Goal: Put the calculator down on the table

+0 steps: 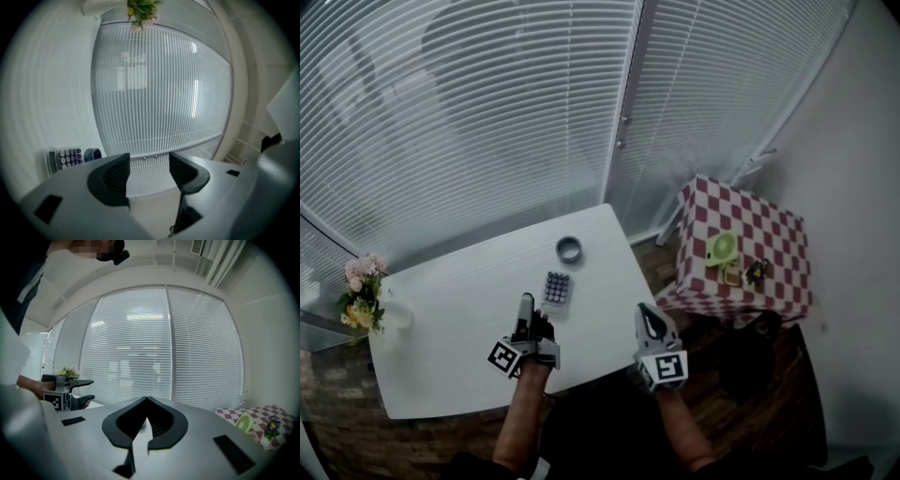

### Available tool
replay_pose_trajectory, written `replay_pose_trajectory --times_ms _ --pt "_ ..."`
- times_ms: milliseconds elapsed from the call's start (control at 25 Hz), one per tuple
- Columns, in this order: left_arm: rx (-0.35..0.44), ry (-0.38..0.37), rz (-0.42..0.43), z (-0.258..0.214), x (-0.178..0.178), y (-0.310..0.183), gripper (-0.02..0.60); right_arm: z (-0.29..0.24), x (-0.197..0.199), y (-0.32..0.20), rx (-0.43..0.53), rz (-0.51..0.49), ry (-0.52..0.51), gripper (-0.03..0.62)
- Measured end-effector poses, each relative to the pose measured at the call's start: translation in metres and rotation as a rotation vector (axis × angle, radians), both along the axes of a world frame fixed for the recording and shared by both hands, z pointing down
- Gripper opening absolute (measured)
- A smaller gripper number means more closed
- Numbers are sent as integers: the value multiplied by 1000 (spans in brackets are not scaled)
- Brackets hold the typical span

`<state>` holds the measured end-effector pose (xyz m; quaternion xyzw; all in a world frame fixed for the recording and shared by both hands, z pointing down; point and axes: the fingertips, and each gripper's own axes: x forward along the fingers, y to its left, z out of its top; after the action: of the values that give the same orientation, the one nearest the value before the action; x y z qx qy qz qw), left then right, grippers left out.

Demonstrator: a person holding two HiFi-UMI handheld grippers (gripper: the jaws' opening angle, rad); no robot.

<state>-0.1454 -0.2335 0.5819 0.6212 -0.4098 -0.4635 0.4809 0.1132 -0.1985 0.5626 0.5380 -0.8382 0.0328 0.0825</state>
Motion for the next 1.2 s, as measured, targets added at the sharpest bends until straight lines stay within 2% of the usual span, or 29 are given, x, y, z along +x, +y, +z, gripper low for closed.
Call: replay_pose_trajectory --times_ms 160,240,360,560,680,800,880,1080,1200 --pt "34 -127 17 -11 2 2 244 0 3 -2 7 17 11 6" --pt "46 -228 24 -12 1 3 244 2 3 -2 -1 20 32 6" --pt "102 -453 44 -19 6 5 244 -3 0 -3 5 19 24 6" --pt "192 -887 69 -30 19 14 244 -1 -2 -3 4 8 24 6" --pt "243 -1104 77 -36 26 20 244 4 0 -1 -18 5 47 6" --pt "279 -1293 29 -49 29 21 244 3 1 -3 -16 10 47 6" --pt "290 -1364 19 -49 30 21 244 0 1 -4 -1 13 42 6" --pt "322 -1464 25 -50 33 25 244 -5 0 -4 7 15 36 6" --pt "330 -1458 22 -53 33 25 244 -5 -1 -5 8 14 34 6"
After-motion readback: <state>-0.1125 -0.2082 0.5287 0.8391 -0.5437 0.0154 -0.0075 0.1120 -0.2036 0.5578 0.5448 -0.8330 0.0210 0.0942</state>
